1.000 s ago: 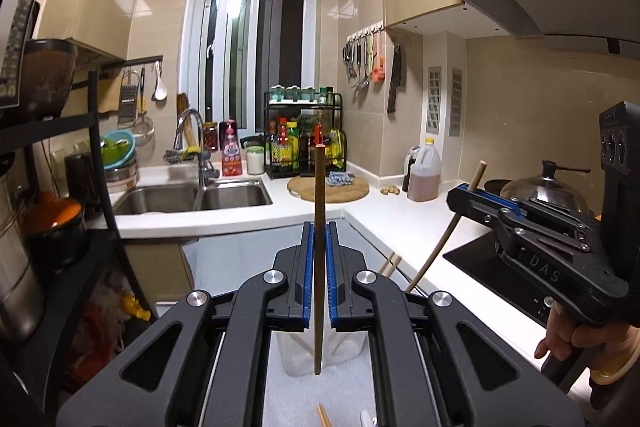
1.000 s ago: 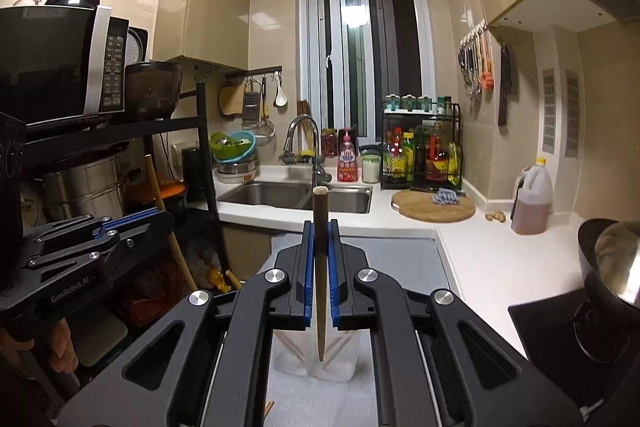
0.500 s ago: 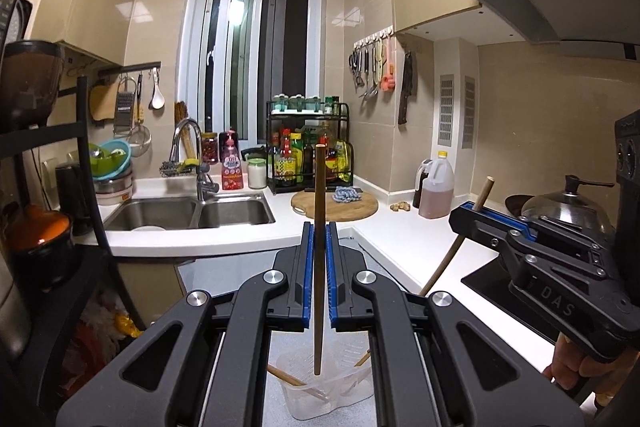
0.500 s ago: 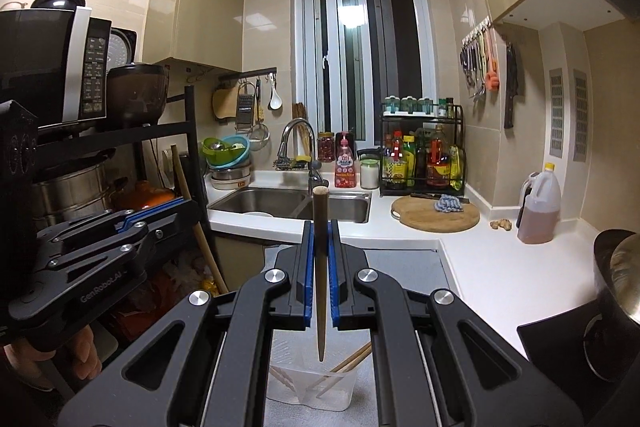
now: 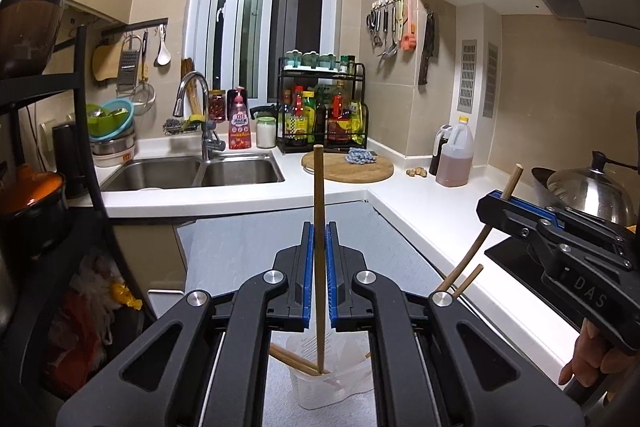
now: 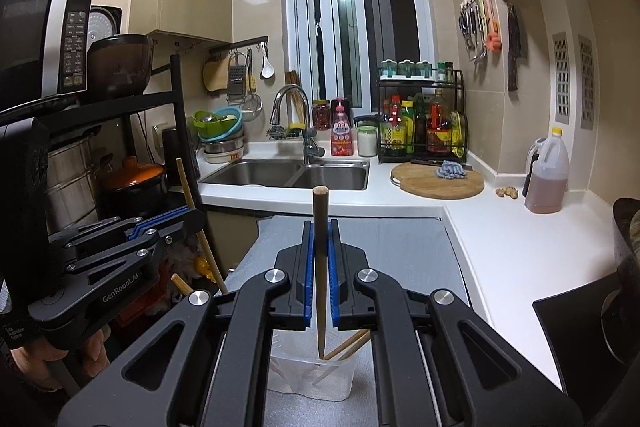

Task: Organize utensils
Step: 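Move both open tools back down toward the fork, spoon and chopsticks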

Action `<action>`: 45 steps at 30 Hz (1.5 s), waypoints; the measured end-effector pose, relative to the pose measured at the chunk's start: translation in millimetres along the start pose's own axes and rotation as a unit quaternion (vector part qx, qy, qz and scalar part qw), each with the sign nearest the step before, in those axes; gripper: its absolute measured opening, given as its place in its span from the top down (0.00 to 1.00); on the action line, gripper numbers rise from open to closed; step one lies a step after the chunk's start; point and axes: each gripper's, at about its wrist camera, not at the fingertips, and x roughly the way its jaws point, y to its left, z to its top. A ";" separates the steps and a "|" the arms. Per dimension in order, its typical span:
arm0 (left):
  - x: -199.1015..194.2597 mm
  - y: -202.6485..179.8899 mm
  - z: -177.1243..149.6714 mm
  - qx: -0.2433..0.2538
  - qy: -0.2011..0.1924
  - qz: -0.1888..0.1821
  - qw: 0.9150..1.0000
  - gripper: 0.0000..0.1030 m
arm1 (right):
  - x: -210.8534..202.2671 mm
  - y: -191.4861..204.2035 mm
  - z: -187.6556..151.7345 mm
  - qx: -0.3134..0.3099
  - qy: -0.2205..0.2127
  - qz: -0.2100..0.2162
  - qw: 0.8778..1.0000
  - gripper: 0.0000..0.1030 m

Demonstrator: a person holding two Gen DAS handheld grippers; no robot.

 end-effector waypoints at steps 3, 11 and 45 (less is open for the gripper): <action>6.0 -0.2 -3.1 0.001 0.016 0.009 1.000 0.79 | 3.5 0.1 -4.9 0.000 0.008 0.001 1.000 0.89; -25.9 2.1 -13.3 -0.019 0.001 0.065 0.998 0.12 | -15.9 -0.4 -25.0 0.010 0.010 -0.026 1.000 0.33; -186.9 -32.3 -216.2 -0.037 0.132 0.124 0.983 0.11 | -175.3 47.6 -228.6 0.031 0.136 -0.050 0.989 0.23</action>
